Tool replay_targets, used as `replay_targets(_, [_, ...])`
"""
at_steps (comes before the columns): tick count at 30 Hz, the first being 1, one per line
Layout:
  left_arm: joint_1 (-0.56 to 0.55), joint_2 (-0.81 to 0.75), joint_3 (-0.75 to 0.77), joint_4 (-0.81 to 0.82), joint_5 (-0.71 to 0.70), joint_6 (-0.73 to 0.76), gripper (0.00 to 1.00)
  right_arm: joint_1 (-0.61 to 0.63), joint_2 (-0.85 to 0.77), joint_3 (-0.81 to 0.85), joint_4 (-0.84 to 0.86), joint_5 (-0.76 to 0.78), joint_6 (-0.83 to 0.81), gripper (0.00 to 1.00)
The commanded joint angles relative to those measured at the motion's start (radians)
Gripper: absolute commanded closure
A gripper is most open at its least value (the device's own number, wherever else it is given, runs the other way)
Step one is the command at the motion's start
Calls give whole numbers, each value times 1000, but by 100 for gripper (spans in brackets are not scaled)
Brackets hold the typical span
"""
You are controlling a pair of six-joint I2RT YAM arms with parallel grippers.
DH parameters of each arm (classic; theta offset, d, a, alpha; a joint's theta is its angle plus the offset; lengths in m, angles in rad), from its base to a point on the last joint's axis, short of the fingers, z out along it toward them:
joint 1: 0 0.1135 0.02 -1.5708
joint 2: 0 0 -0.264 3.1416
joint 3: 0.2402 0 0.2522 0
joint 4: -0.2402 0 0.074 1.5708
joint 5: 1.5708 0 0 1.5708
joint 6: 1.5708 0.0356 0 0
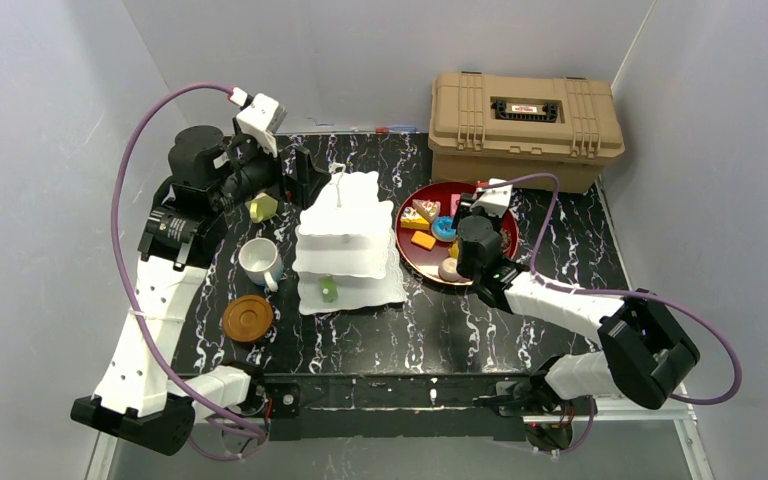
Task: Serve the afternoon tea
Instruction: Adjust the dessert on the tray.
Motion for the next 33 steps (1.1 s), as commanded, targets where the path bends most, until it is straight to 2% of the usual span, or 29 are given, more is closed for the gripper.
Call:
replay_targets(1, [6,-19,-8,5,9,-4,1,7,-18,-13,-4,45,37,47])
replay_targets(8, [9,-21,-8,1,2,5,1,8,29,2,-4,11,62,52])
replay_targets(13, [10,-19,-6,2,4,2,1,8,40,18,14,-27,51,64])
replay_targets(20, [11,-18,-10,4,4,-1,1,8,30,87,38,-100,-76,78])
replay_targets(29, [12,-22,-8,8,3,2,1,65,-69,175,-51,-219,-240,82])
replay_targets(33, [14,-22,-8,10,4,2,1,121,-109,175,-126,-188,-292,80])
